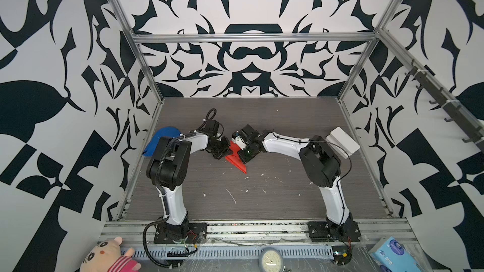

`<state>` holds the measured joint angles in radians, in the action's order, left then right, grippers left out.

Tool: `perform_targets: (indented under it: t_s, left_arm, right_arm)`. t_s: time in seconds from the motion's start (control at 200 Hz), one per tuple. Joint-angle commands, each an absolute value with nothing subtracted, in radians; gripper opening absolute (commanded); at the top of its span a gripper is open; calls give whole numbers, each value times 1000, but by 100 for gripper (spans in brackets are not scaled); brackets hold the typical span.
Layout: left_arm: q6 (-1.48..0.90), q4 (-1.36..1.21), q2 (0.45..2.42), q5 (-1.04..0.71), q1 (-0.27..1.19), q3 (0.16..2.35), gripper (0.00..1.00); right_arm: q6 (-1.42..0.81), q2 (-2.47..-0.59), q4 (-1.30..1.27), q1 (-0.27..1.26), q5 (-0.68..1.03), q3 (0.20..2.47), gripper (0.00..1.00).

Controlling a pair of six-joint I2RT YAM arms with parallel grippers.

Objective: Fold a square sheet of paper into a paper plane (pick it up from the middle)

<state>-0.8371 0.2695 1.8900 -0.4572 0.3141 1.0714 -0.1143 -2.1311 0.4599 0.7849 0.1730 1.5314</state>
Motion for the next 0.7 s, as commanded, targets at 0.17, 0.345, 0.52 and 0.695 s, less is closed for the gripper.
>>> perform_targets:
  t_s: [0.17, 0.345, 0.52, 0.695]
  left_arm:
    - [-830, 314, 1908, -453, 317, 1090, 0]
    - [-827, 321, 1898, -463, 317, 1119, 0]
    - [-828, 317, 1917, -464, 316, 1110, 0]
    - [-831, 331, 1865, -438, 314, 1114, 2]
  right_arm:
    - [-124, -2126, 485, 784, 165, 1545, 0]
    - [-115, -2136, 478, 784, 201, 1544, 0]
    - [-115, -2149, 471, 782, 206, 1547, 0]
    - [-115, -2161, 491, 781, 183, 1549, 0]
